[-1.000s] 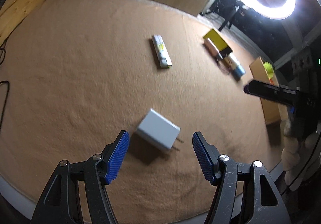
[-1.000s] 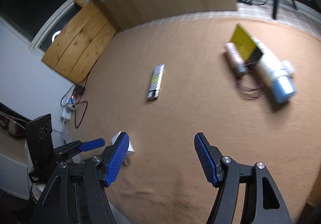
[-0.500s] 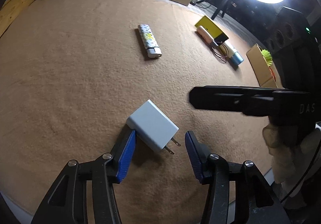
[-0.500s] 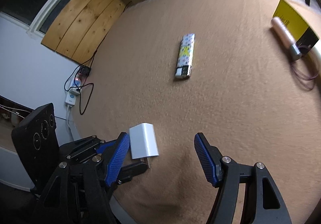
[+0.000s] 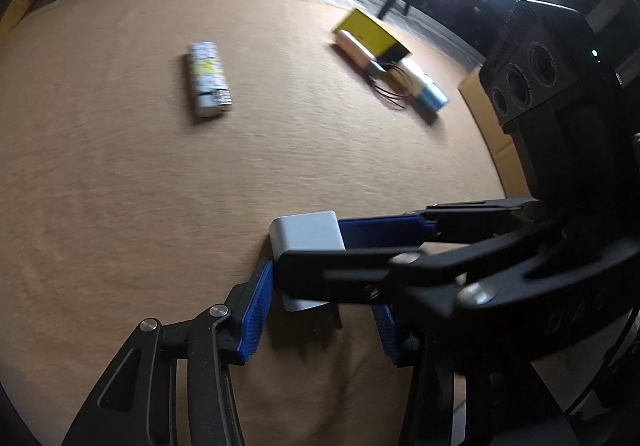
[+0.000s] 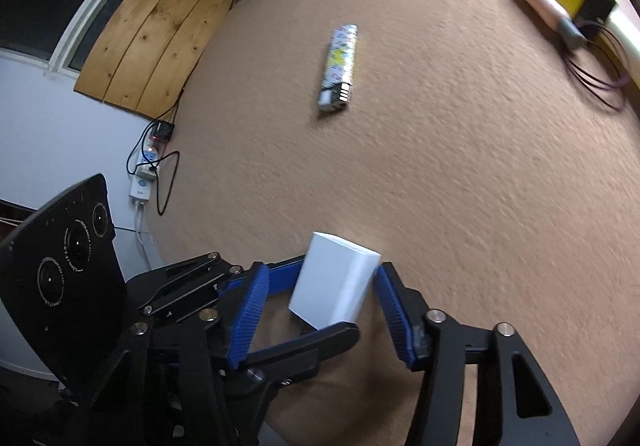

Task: Organize objects
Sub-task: 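Close the right tool on the charger plug while the left tool holds it, then carry the charger plug with both tools into the box and release, then move the right tool to the yellow card and close on it, then carry the yellow card with the right tool into the box and release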

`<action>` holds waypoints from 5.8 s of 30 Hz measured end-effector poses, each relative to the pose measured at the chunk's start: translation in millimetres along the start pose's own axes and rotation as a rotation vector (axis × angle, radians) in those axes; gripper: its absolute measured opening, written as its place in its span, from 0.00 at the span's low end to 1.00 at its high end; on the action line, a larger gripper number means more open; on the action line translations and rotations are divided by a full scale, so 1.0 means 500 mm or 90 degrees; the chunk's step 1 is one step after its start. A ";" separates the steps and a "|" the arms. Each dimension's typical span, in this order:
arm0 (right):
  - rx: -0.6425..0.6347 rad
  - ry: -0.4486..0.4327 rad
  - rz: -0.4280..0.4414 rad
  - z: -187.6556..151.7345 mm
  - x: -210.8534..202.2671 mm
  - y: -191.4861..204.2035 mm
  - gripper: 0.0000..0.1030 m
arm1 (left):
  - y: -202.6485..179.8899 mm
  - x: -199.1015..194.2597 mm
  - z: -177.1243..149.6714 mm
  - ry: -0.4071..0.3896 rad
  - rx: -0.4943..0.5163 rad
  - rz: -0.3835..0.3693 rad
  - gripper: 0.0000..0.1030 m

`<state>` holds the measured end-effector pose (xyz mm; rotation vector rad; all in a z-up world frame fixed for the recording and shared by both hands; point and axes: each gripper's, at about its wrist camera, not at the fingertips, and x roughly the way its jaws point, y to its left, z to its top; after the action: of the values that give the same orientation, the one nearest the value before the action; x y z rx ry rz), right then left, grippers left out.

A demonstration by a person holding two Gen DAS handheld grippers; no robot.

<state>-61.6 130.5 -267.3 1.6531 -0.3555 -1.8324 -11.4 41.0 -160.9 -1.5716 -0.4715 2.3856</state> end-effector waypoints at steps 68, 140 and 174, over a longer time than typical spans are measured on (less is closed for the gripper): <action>0.197 -0.322 -0.182 -0.157 -0.622 -0.421 0.35 | -0.731 0.230 0.226 0.008 0.319 -0.162 0.45; 0.058 -0.202 -0.159 0.286 -0.271 -0.218 0.46 | 0.031 -0.157 0.113 -0.088 -0.023 0.070 0.65; 0.014 -0.205 -0.223 0.281 -0.246 -0.175 0.01 | 0.046 -0.128 0.126 -0.075 -0.033 0.069 0.65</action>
<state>-219.8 242.6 -197.1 1.5036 -0.2312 -2.3743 -45.1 -12.5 -93.2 -1.5206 -0.4860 2.5776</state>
